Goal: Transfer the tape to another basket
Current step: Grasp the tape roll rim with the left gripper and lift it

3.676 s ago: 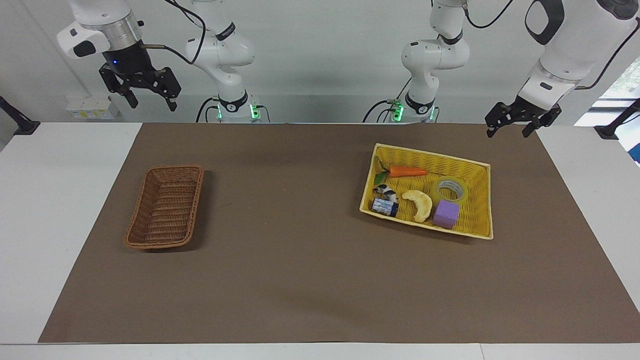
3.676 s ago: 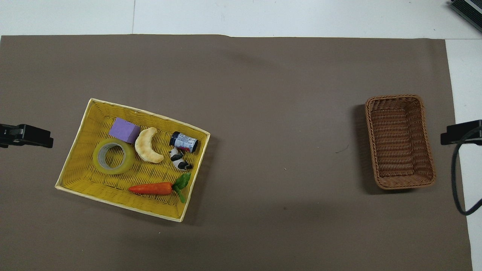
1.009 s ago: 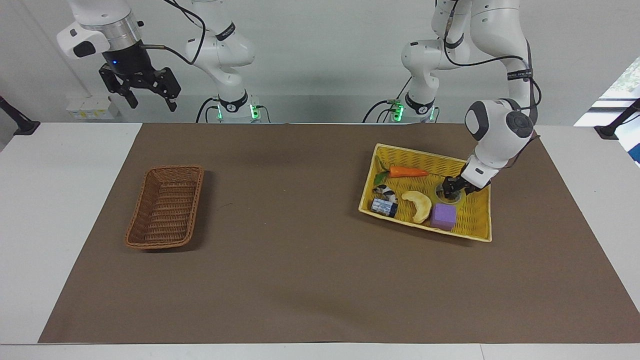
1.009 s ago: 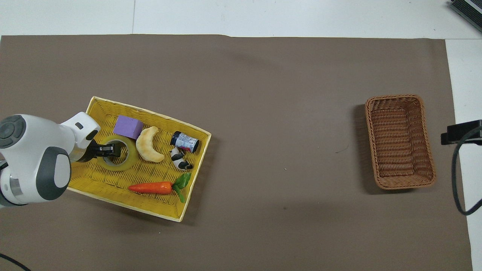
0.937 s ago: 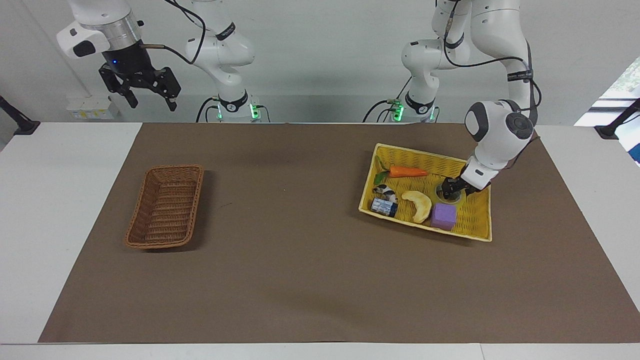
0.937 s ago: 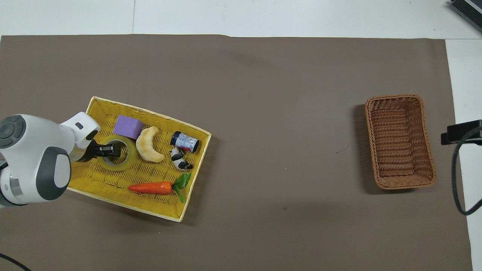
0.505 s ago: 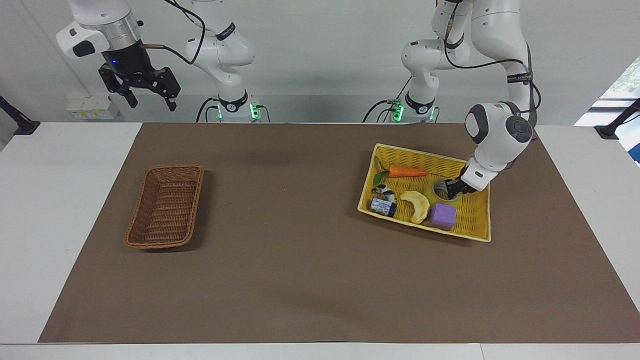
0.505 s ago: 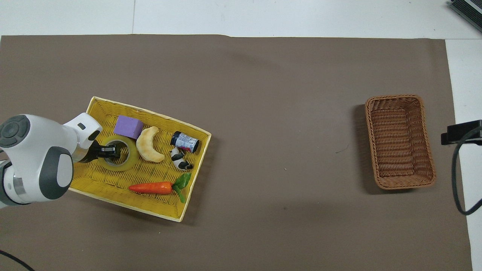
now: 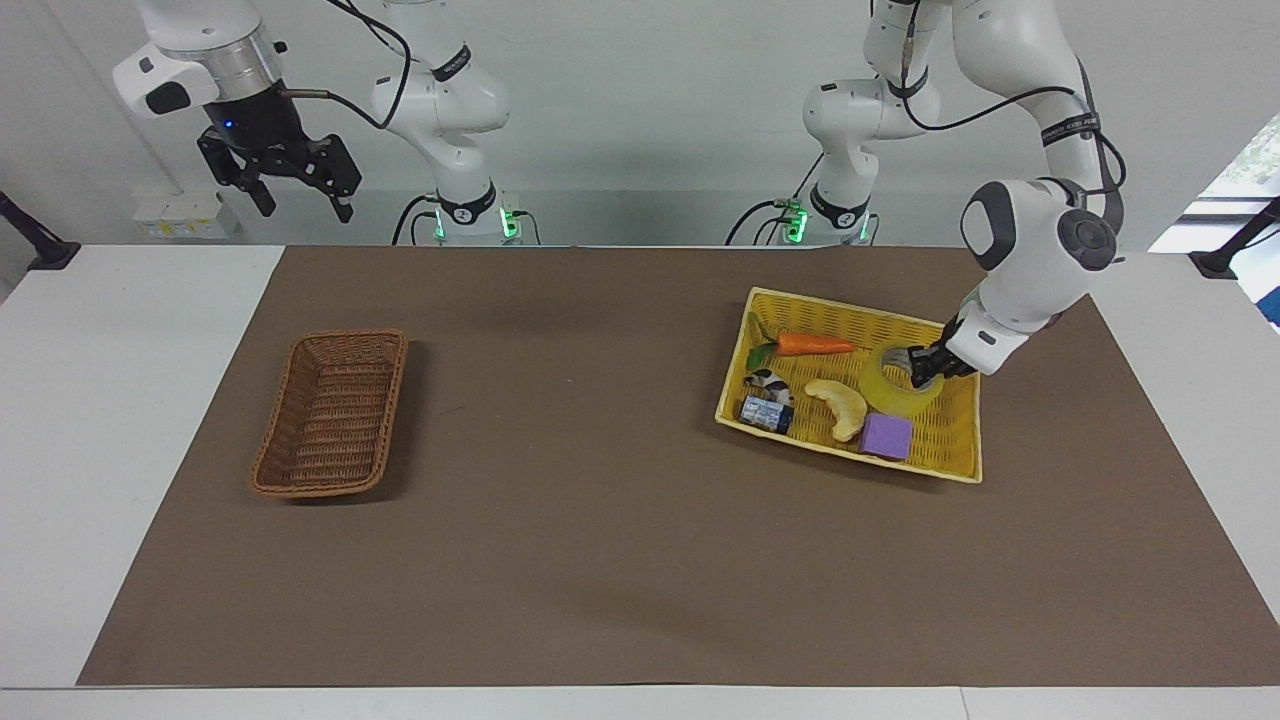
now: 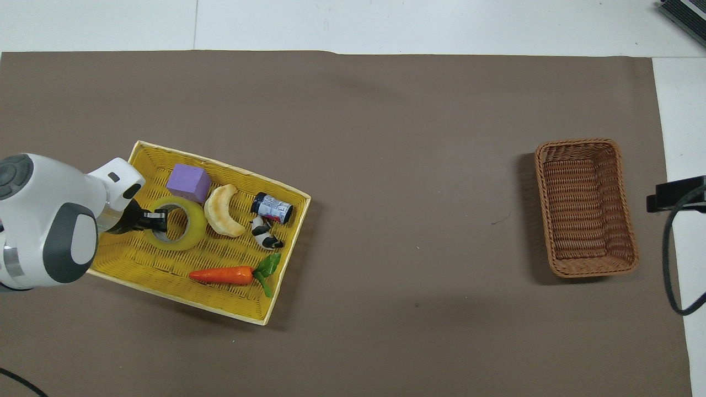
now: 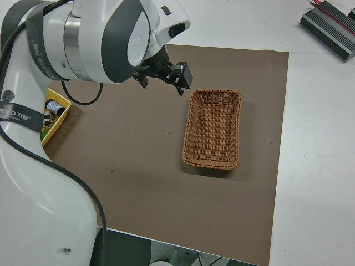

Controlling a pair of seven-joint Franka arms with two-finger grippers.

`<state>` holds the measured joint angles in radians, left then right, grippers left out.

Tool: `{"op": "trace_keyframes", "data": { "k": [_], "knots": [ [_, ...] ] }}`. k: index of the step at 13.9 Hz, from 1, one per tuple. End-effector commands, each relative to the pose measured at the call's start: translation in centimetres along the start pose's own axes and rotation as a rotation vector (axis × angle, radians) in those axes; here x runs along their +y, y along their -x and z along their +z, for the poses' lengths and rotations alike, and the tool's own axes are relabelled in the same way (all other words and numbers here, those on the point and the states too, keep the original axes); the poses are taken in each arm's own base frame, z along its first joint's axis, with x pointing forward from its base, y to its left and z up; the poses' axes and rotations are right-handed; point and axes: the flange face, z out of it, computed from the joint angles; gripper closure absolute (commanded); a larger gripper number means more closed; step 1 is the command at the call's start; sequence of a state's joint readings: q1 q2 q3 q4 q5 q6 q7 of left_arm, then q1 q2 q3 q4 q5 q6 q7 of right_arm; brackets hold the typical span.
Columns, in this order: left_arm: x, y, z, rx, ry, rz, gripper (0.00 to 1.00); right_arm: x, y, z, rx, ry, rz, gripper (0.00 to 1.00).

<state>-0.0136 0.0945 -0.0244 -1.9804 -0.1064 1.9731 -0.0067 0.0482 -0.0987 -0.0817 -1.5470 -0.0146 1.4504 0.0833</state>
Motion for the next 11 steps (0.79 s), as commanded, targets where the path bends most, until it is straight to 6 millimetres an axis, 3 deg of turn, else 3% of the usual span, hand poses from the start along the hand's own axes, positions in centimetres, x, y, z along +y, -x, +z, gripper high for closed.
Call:
{"op": "trace_keyframes", "data": {
  "k": [1, 3, 7, 11],
  "knots": [
    [2.6, -0.1, -3.0, 0.017, 0.010, -0.059, 1.00, -0.7, 1.0, 0.3, -0.012, -0.064, -0.028, 0.00],
    [6.2, 0.2, -3.1, 0.025, 0.011, -0.108, 1.00, -1.7, 1.4, 0.4, -0.022, -0.095, -0.050, 0.00],
    [16.0, 2.2, -2.3, 0.055, 0.021, -0.206, 1.00, -8.1, 2.0, 1.7, -0.049, -0.200, -0.150, 0.00],
    [24.6, 4.6, -2.3, 0.095, 0.183, -0.217, 1.00, -13.4, 2.4, 3.7, -0.044, -0.278, -0.147, 0.00]
  ]
}}
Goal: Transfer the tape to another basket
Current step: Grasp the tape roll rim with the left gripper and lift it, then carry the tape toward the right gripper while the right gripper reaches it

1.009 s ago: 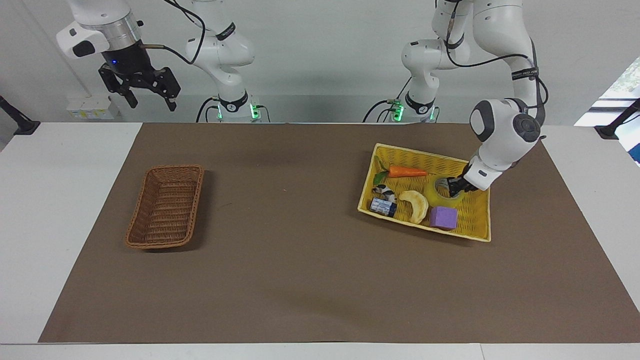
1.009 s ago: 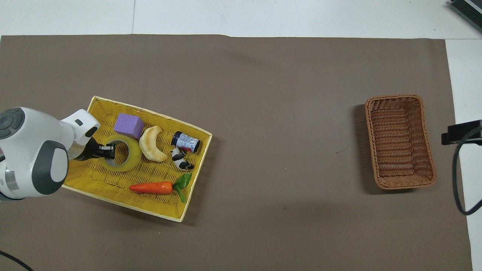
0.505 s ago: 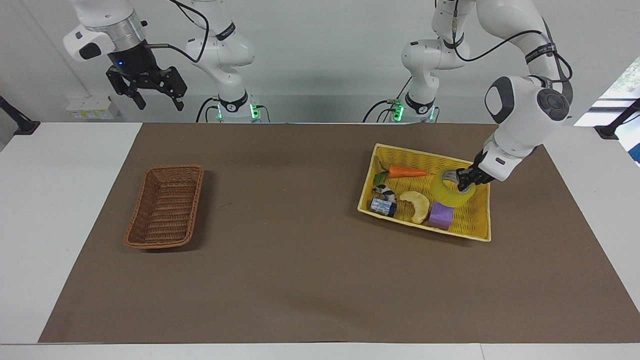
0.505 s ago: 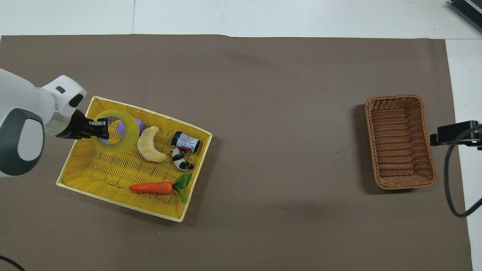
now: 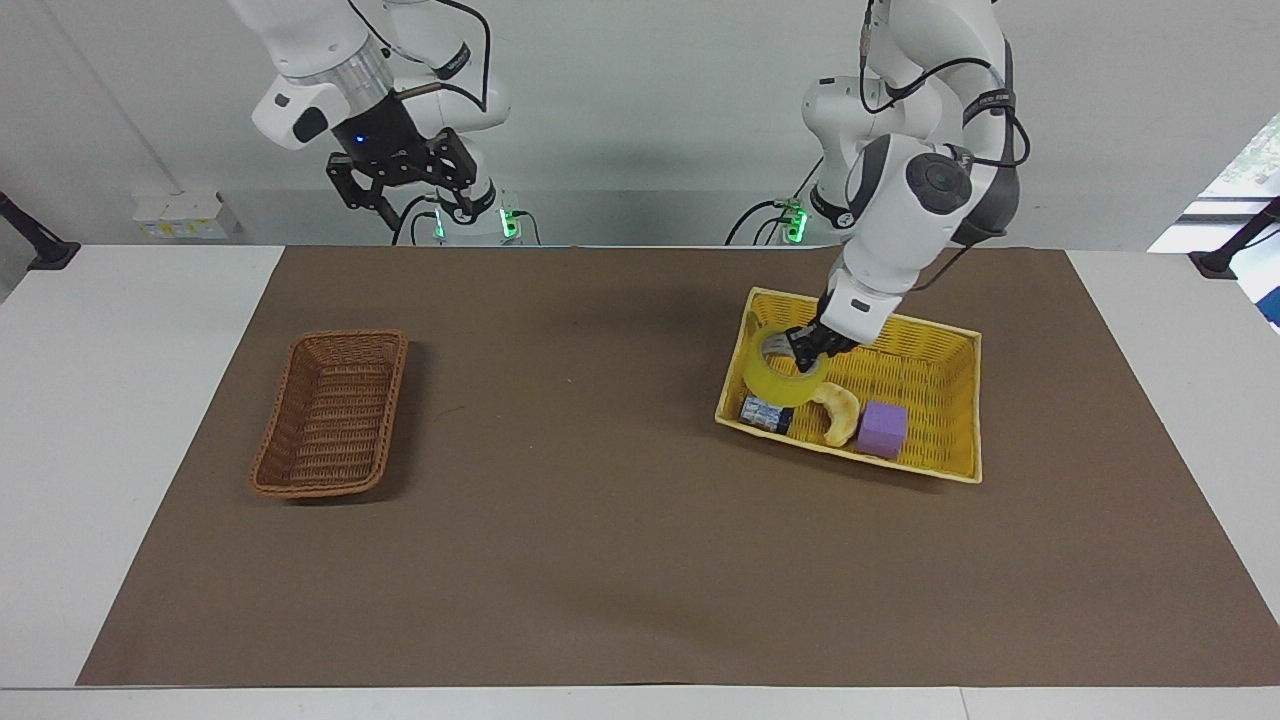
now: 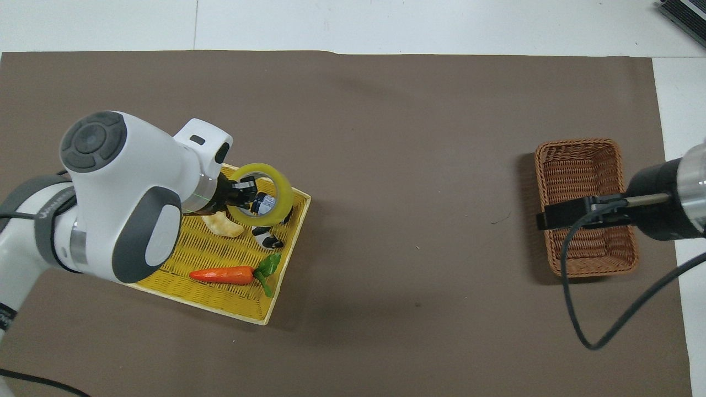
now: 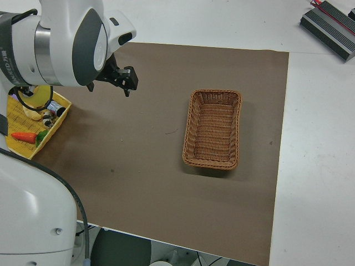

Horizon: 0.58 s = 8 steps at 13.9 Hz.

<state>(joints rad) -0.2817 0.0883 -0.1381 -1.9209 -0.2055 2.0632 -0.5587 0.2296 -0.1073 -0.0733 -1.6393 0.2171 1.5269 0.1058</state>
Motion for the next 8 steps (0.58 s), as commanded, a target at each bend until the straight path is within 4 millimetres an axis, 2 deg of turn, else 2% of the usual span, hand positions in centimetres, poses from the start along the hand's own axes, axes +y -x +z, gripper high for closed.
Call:
{"op": "trace_keyframes", "data": {
  "k": [1, 5, 8],
  "knots": [
    [4.0, 2.4, -0.4, 0.018, 0.096, -0.005, 1.00, -1.4, 0.2, 1.9, 0.010, -0.092, 0.042, 0.00],
    [9.4, 6.4, -0.3, 0.038, 0.226, 0.046, 1.00, -2.4, 0.2, 5.1, -0.042, -0.216, 0.068, 0.00],
    [12.1, 8.5, -0.6, 0.054, 0.326, 0.054, 1.00, -3.8, 0.1, 7.6, -0.045, -0.277, 0.076, 0.00]
  ]
}}
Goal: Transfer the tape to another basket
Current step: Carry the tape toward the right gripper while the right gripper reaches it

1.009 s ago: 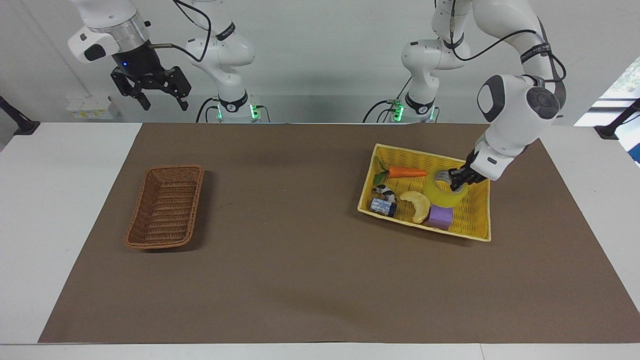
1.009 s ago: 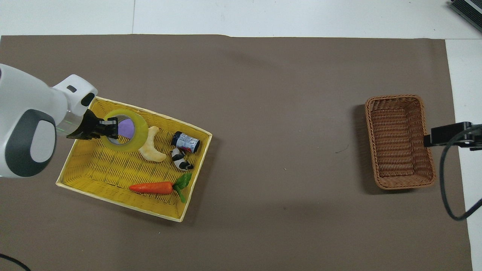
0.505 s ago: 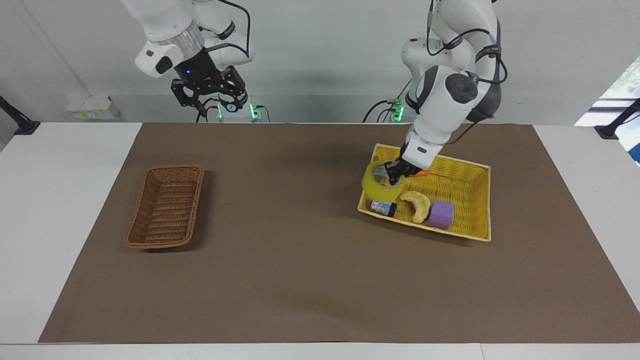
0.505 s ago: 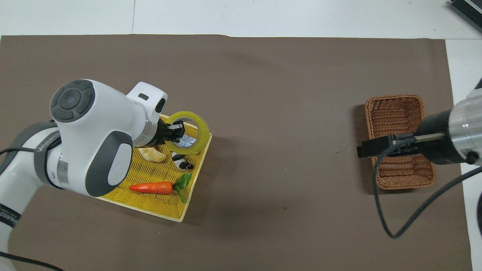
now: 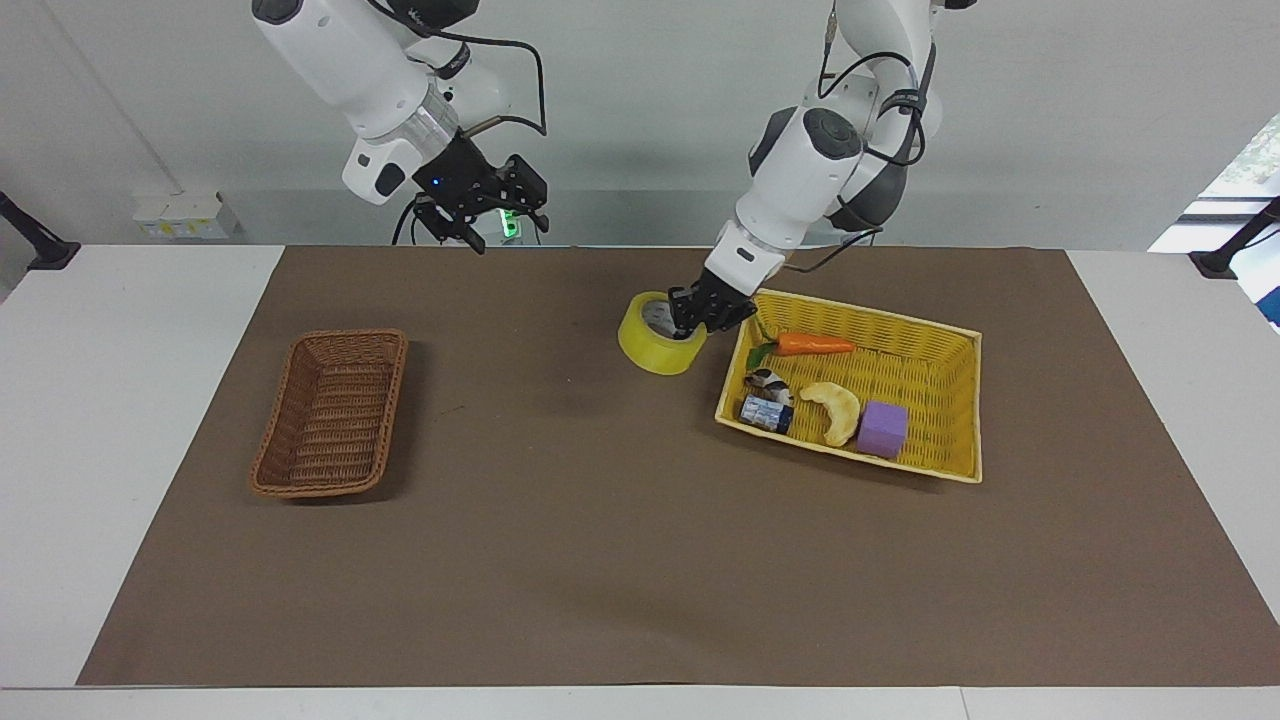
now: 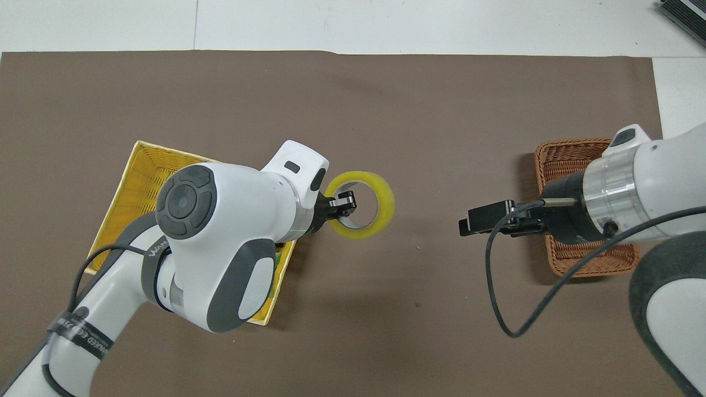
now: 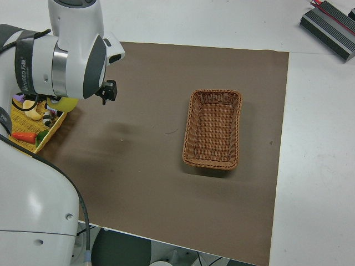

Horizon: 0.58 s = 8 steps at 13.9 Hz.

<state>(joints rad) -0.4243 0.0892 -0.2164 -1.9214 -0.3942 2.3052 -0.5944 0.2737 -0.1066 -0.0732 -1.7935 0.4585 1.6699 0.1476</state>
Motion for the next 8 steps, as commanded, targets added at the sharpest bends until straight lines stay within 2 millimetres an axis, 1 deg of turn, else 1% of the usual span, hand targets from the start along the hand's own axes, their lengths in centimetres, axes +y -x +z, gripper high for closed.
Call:
{"op": "trace_keyframes", "data": {
  "k": [1, 2, 4, 5, 6, 8],
  "knots": [
    [2.3, 1.7, -0.2, 0.008, 0.081, 0.004, 1.00, -0.3, 0.8, 1.7, 0.005, -0.048, 0.015, 0.00],
    [3.4, 3.0, 0.1, 0.001, 0.091, 0.030, 1.00, -0.2, 0.8, 1.9, 0.001, -0.050, 0.010, 0.00],
    [4.6, 4.0, 0.1, 0.004, 0.127, 0.031, 1.00, -0.2, 0.8, 1.8, 0.006, -0.051, 0.012, 0.00],
    [5.5, 5.0, -0.4, 0.009, 0.159, 0.034, 1.00, -0.1, 0.7, 1.8, 0.006, -0.051, 0.011, 0.00],
    [5.9, 5.2, -1.3, 0.015, 0.181, 0.029, 1.00, -0.1, 0.7, 1.8, 0.006, -0.051, 0.009, 0.00],
    [6.9, 6.3, -2.0, 0.012, 0.217, 0.029, 1.00, 0.6, 0.8, 1.7, 0.005, -0.051, -0.004, 0.00]
  ]
}}
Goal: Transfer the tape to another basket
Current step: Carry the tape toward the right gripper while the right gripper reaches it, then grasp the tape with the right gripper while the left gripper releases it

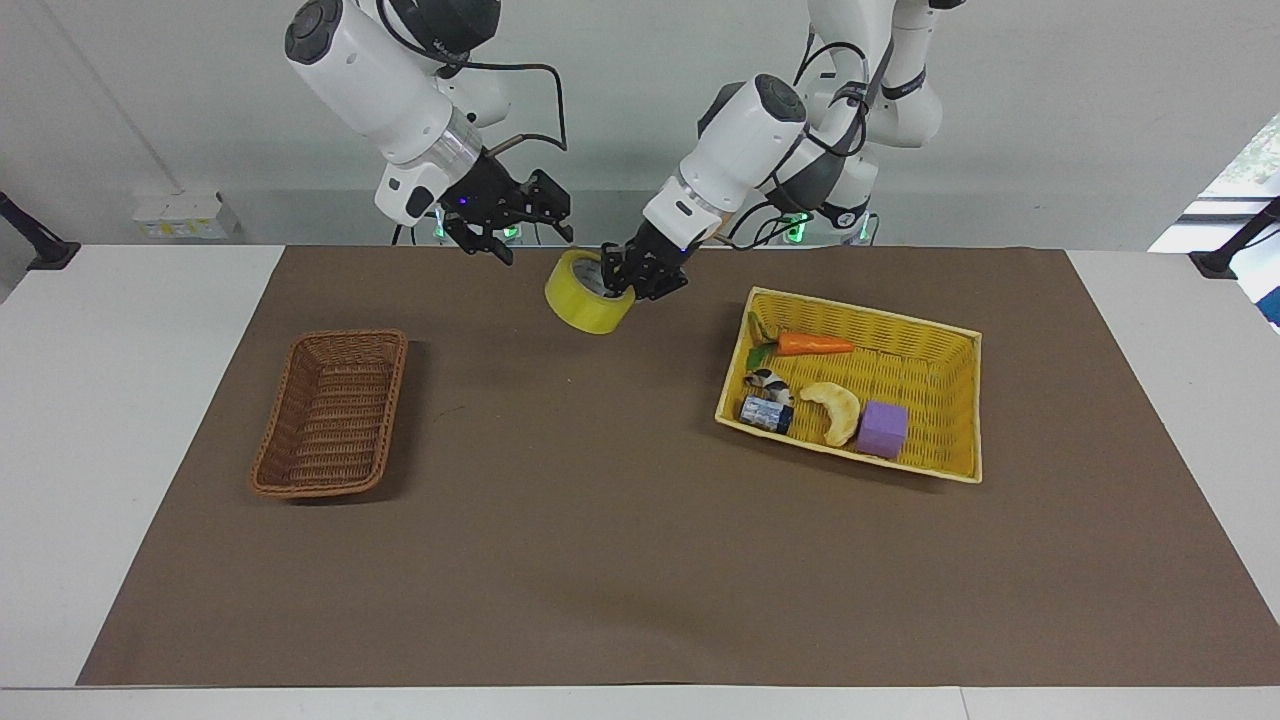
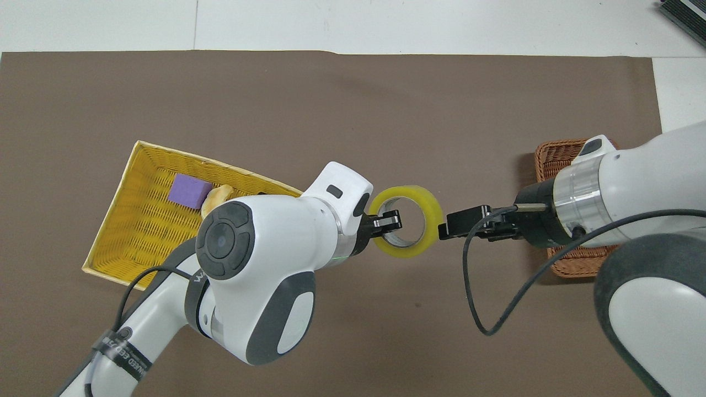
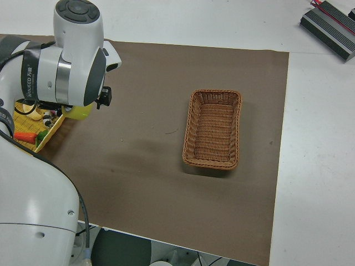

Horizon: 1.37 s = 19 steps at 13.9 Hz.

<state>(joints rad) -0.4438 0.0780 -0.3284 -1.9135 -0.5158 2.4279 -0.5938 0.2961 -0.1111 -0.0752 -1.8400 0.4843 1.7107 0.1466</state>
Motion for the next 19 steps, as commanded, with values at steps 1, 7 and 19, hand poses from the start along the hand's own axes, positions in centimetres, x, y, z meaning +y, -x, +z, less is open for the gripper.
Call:
{"op": "trace_keyframes", "data": {
  "k": [1, 7, 19],
  "knots": [
    [2.0, 1.4, -2.3, 0.028, 0.082, -0.004, 1.00, 0.9, 0.7, -0.2, 0.010, -0.029, -0.025, 0.00],
    [3.8, 2.7, -4.1, 0.066, 0.167, -0.014, 1.00, 0.9, 0.4, -1.0, 0.019, -0.028, -0.026, 0.79],
    [-2.0, -1.3, -12.8, -0.029, 0.018, -0.092, 0.00, 3.0, -0.3, -4.5, 0.060, -0.037, 0.025, 1.00]
  ]
}}
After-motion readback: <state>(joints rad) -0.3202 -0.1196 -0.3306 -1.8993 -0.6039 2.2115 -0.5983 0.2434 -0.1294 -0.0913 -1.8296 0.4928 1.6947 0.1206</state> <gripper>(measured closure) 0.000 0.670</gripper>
